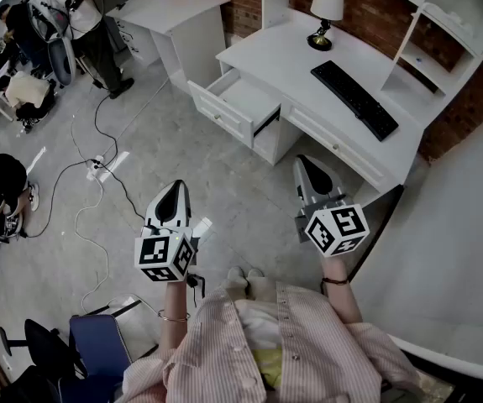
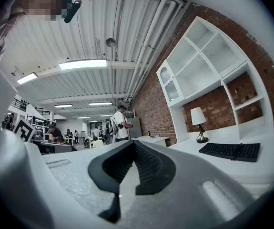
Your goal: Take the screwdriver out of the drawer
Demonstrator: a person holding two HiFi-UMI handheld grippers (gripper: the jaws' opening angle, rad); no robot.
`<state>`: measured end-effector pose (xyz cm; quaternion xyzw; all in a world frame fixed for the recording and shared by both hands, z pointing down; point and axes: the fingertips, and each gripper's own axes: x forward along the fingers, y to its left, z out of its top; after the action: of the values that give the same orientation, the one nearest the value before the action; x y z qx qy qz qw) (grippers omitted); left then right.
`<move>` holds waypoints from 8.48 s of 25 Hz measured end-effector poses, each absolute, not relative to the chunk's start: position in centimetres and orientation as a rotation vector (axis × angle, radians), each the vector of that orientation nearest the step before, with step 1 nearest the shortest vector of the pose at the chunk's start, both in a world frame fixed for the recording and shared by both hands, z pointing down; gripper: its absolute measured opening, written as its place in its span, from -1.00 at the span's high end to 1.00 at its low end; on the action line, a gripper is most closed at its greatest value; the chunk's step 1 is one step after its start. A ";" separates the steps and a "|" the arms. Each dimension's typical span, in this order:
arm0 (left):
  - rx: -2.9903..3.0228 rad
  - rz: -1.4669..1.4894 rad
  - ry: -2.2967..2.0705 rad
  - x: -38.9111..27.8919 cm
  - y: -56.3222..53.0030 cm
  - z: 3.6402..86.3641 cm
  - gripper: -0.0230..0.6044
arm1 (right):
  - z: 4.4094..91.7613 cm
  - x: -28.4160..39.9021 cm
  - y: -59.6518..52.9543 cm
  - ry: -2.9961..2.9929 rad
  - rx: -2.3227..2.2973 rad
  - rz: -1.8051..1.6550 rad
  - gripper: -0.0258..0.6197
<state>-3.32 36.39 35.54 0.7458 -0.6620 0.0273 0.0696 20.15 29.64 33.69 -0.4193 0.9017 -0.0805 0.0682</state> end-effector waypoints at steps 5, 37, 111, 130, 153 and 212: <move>2.240 0.079 -1.986 -2.8 36.1 35.7 0.93 | 33.9 20.7 29.2 2.719 -1.279 -0.235 0.91; 2.159 0.059 -1.939 -5.5 25.0 39.6 0.93 | 39.5 17.4 17.1 2.746 -1.315 -0.427 0.68; 1.917 0.316 -1.398 -14.6 -21.5 59.2 0.93 | 70.2 -4.4 -22.5 3.470 -1.089 -1.395 0.49; 1.876 0.366 -1.335 -14.8 -23.5 62.1 0.93 | 81.7 -5.4 -21.7 3.713 -1.099 -1.533 0.48; 1.871 0.352 -1.329 -15.2 -23.7 62.0 0.93 | 80.5 -5.8 -22.2 3.955 -1.118 -1.160 0.67; 2.371 0.048 -1.571 -17.2 -24.5 38.6 0.93 | 41.0 -1.2 -26.4 2.870 -1.309 -0.400 0.67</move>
<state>-17.17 -24.48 38.57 0.8243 -0.5462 0.0166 0.1479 -1.18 -26.43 40.95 -0.4116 0.9024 -0.1259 -0.0190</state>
